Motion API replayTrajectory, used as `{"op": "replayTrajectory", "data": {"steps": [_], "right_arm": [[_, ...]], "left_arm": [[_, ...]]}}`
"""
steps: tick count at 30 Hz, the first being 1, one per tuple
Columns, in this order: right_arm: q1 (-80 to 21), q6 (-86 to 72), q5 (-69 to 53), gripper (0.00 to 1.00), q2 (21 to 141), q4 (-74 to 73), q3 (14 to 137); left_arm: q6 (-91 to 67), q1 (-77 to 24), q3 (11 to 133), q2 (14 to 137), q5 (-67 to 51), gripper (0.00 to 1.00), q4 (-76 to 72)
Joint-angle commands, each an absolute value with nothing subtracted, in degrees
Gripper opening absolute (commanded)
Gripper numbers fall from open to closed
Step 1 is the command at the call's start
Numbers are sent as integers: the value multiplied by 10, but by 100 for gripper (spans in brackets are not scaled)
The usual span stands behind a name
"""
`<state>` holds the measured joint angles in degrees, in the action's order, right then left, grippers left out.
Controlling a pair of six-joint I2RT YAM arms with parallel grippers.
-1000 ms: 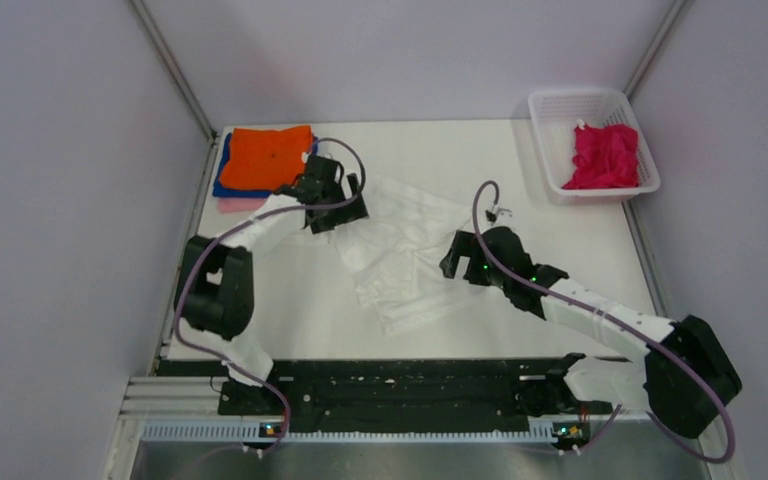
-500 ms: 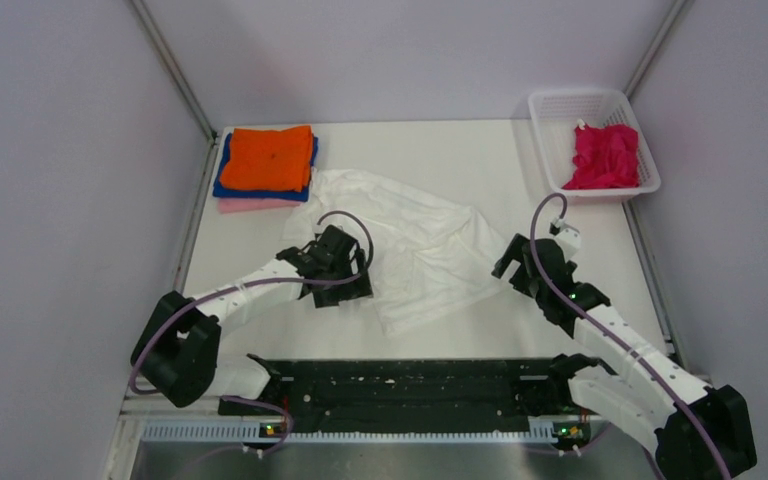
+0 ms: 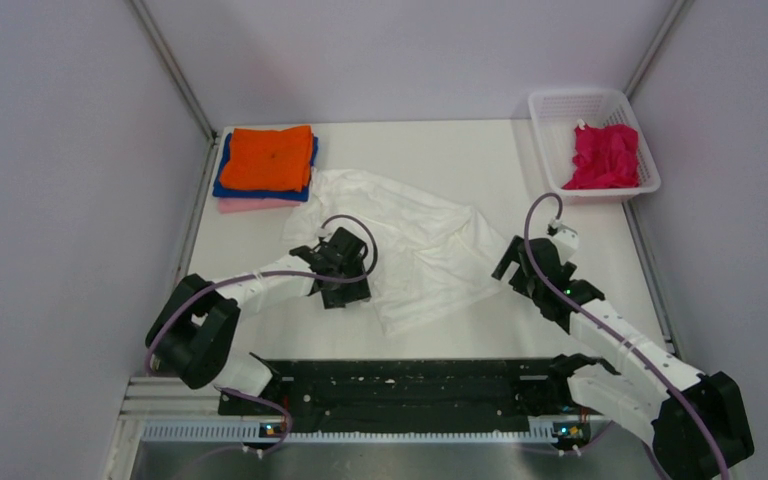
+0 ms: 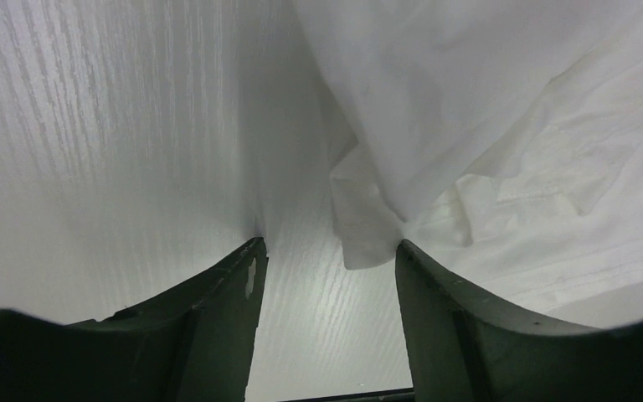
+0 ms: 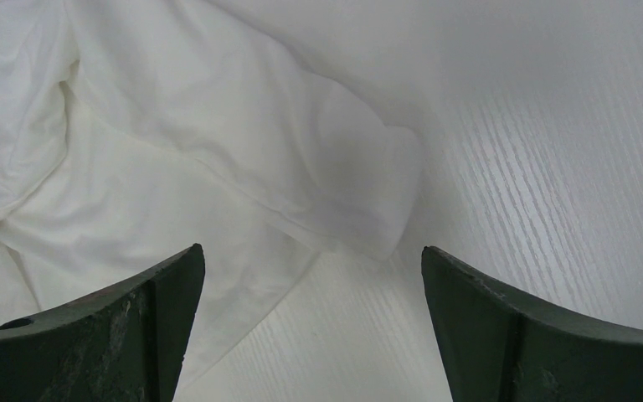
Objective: Fold and stack the t-shirts
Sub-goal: Flatten out the tshirt
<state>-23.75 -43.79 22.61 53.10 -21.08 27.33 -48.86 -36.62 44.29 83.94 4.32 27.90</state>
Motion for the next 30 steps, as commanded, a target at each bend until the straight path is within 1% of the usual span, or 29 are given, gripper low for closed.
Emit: {"op": "replayTrajectory", "data": {"steps": [1, 2, 5, 6, 7, 8, 11, 14, 17, 18, 25, 27, 30], "right_arm": [[-233, -444, 239, 99, 533, -211, 285], [-233, -444, 240, 99, 533, -212, 284], [-232, -446, 245, 99, 531, -215, 283], [-229, -448, 247, 99, 531, -217, 283], [-227, -451, 248, 99, 531, -219, 282], [-224, -452, 249, 99, 530, -219, 282], [-219, -456, 248, 99, 531, -223, 280], [-217, -461, 247, 98, 532, -238, 279], [-216, -472, 247, 92, 532, -252, 268], [-213, -478, 246, 89, 535, -254, 263], [-201, -487, 242, 62, 577, -240, 256], [-201, -481, 227, 55, 593, -229, 258], [-201, -476, 214, 48, 616, -220, 264]], "left_arm": [[-504, -372, 453, 872, 37, 54, 248], [-504, -373, 456, 876, 34, 50, 248], [-505, -377, 458, 881, 30, 36, 248], [-505, -379, 458, 881, 30, 28, 248], [-505, -380, 458, 879, 29, 18, 248], [-506, -381, 459, 878, 28, 1, 251], [-505, -381, 468, 867, 28, 0, 269], [-497, -382, 470, 826, 44, 0, 279], [-482, -382, 478, 775, 65, 0, 297], [-479, -381, 484, 763, 72, 0, 304], [-469, -381, 479, 705, 107, 0, 296], [-470, -381, 476, 698, 108, 0, 285], [-466, -381, 476, 700, 104, 0, 279]]}}
